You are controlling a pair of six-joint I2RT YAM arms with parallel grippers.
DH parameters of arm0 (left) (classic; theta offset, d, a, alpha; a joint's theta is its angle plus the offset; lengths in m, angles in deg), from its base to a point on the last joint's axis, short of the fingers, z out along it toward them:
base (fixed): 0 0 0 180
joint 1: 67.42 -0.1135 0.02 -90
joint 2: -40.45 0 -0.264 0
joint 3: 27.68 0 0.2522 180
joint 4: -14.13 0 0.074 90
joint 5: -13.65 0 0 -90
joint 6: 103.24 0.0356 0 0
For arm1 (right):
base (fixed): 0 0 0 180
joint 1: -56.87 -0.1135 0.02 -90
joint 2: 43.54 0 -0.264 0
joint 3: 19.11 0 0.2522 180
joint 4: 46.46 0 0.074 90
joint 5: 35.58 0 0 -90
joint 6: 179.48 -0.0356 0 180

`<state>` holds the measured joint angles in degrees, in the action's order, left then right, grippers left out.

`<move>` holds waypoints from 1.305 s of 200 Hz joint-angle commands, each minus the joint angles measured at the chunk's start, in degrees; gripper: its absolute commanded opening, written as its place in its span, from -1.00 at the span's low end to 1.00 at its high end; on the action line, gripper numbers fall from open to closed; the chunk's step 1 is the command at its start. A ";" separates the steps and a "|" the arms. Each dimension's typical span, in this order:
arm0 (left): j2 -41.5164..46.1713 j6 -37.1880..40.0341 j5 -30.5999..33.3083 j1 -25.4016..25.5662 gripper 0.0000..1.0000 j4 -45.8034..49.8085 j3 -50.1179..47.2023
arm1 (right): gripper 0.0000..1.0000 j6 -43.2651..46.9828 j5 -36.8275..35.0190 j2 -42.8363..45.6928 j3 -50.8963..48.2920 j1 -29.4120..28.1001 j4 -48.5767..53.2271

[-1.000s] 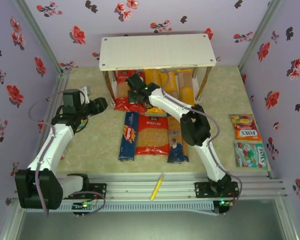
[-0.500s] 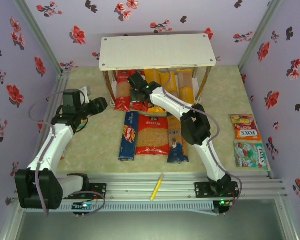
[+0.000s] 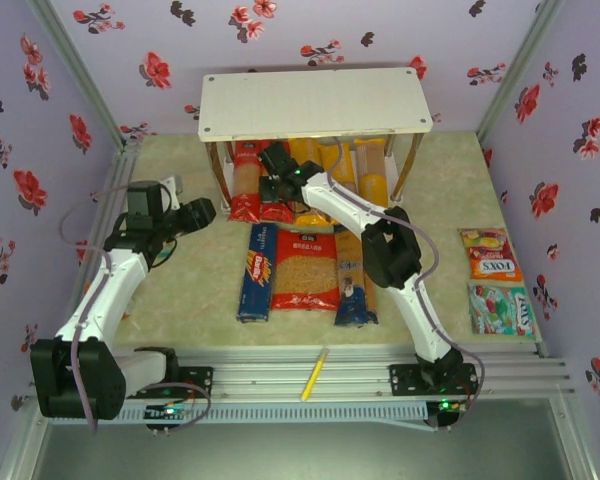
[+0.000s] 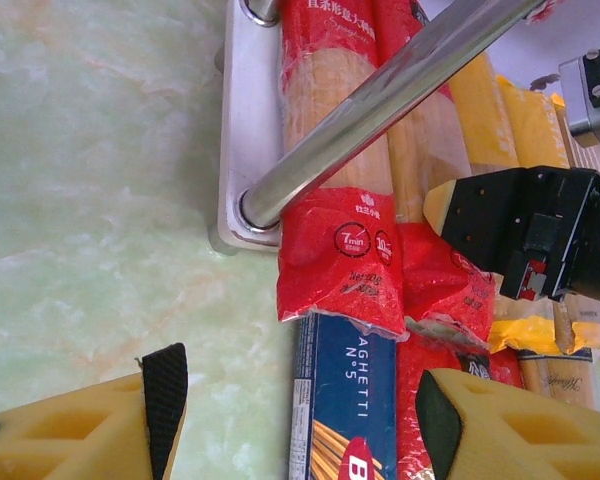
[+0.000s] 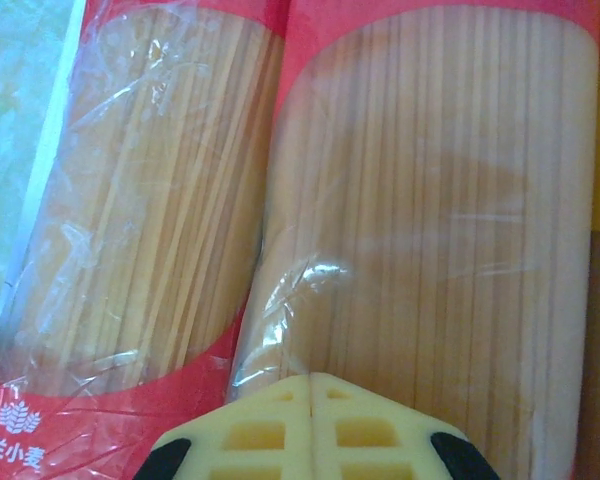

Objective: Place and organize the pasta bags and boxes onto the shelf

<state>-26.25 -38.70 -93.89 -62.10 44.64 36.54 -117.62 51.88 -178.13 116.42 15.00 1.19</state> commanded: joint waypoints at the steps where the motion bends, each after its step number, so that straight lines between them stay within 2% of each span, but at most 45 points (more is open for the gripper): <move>1: 2.90 2.34 1.30 -0.49 0.29 -0.20 -1.25 | -0.47 3.01 0.56 2.22 -2.01 0.43 -2.81; 9: 3.62 2.55 1.86 -0.49 0.29 -0.62 -1.69 | -0.29 3.31 0.04 3.68 -3.23 0.45 -4.06; 24: 4.72 2.69 2.12 -0.49 0.29 -1.72 -2.57 | -0.14 3.66 -0.41 5.84 -4.89 0.44 -6.17; 75: 8.13 4.21 1.75 0.57 0.37 -3.66 -5.31 | 0.04 5.73 -2.84 15.64 -11.46 0.17 -10.53; 114: 10.90 3.98 1.94 3.90 0.45 0.10 -6.74 | 0.22 8.34 -7.53 29.20 -23.64 -0.06 -9.74; 132: 11.24 2.02 2.54 6.92 0.62 0.91 -8.20 | 0.28 8.53 -10.75 34.82 -28.80 -0.08 -5.97; 145: 11.33 0.84 4.27 10.08 0.98 1.66 -9.48 | 0.32 8.32 -12.62 38.55 -32.54 -0.20 -2.97; 195: 12.22 -4.64 12.78 22.00 0.99 7.65 -13.41 | 0.45 4.94 -19.47 51.76 -46.49 -0.63 4.42; 231: 11.18 -8.40 14.88 26.85 0.99 10.14 -15.97 | 0.52 2.19 -20.50 58.84 -53.17 -0.59 6.99; 261: 7.81 -9.75 16.62 30.29 0.99 10.26 -15.51 | 0.55 1.11 -20.48 61.36 -55.65 -0.59 9.19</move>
<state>-16.09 -45.69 -80.62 -34.10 53.38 20.78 -114.03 33.58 -119.31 62.28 14.61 7.18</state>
